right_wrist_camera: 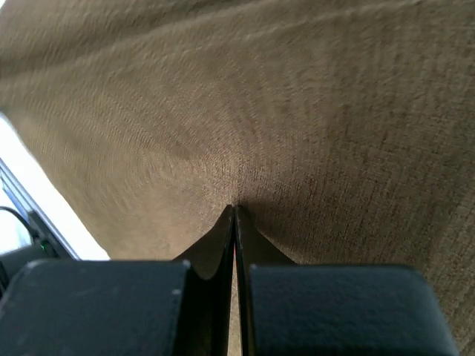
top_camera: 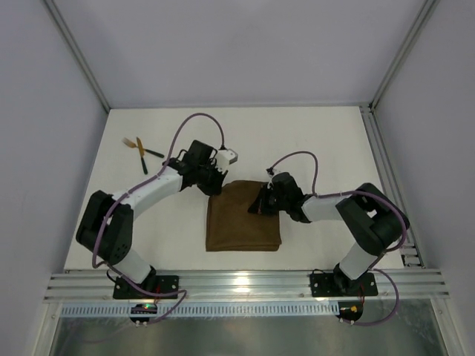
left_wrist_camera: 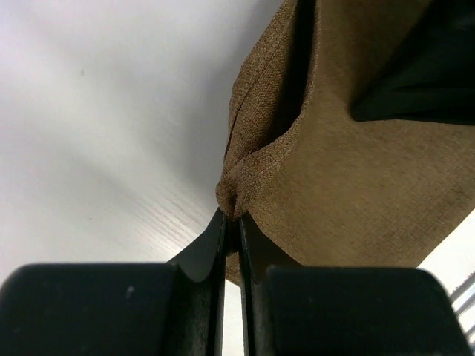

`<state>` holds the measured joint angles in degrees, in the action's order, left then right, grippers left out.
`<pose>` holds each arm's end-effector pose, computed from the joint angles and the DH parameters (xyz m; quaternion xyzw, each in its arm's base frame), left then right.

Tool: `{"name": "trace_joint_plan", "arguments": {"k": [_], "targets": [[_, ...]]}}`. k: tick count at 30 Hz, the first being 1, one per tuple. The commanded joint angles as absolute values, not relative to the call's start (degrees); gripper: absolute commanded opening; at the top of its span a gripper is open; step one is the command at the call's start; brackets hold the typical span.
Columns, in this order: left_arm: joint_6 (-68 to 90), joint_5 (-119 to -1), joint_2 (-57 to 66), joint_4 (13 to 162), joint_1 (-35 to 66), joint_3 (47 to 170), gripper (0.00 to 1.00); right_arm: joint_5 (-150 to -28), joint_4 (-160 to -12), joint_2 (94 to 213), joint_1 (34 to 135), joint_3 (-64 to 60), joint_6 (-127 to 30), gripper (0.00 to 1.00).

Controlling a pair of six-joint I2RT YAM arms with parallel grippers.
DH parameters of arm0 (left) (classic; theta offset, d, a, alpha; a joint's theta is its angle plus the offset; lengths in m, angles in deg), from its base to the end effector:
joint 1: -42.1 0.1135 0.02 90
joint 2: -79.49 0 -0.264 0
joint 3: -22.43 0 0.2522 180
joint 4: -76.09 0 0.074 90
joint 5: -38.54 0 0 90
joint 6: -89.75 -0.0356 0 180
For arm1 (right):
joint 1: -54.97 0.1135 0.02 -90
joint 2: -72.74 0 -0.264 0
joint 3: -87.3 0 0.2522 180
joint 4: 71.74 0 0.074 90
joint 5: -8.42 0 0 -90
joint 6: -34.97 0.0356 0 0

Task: Fold the napkin into a case and place the utensils inside
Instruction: Pick up the lower triangle-folded napkin from the center of the board, then fold the lower triangle-folded napkin at the center of the board.

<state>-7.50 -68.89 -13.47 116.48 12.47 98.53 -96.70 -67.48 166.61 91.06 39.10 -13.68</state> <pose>0.2845 -0.1741 0.2132 0.3405 0.8862 -0.1967 0.2452 0.2332 0.1815 0.1248 -0.0126 0.9050 0.3487 0.2432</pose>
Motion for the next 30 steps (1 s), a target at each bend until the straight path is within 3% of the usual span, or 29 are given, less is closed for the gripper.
{"name": "trace_joint_plan", "arguments": {"k": [1,5,10,16,19,20,22,28,30], "targets": [[-12.64,-61.76,-8.4,113.41,8.53,96.75,0.0,-96.78,-60.9,170.64,88.11,37.86,-10.21,0.03],[-17.2,-56.21,-5.33,111.91,3.97,93.68,0.0,-97.49,-59.32,172.85,86.52,37.06,-9.5,0.03],[-29.32,-45.4,-1.89,104.02,-1.57,82.8,0.0,-94.59,-62.38,165.39,85.64,39.35,-10.72,0.03],[-34.79,-33.28,-1.81,98.31,-9.47,79.26,0.0,-92.57,-68.62,155.82,85.03,41.55,-13.88,0.07],[-36.81,-27.56,-1.54,95.14,-12.64,78.38,0.0,-92.04,-72.84,150.29,83.27,40.41,-15.03,0.19],[-38.56,-26.24,-1.19,92.69,-13.18,77.07,0.0,-92.21,-74.15,149.13,82.57,39.71,-15.12,0.34],[-40.24,-23.17,-0.75,90.56,-14.49,75.74,0.0,-94.31,-76.09,148.16,79.58,37.96,-16.17,0.46],[-46.13,-17.88,0.04,80.37,-17.84,69.94,0.0,-101.42,-87.79,156.93,76.51,22.76,-27.67,0.5],[-45.35,-18.58,0.74,80.01,-18.1,69.5,0.0,-110.11,-90.59,160.09,75.01,16.26,-40.26,0.5]]}}
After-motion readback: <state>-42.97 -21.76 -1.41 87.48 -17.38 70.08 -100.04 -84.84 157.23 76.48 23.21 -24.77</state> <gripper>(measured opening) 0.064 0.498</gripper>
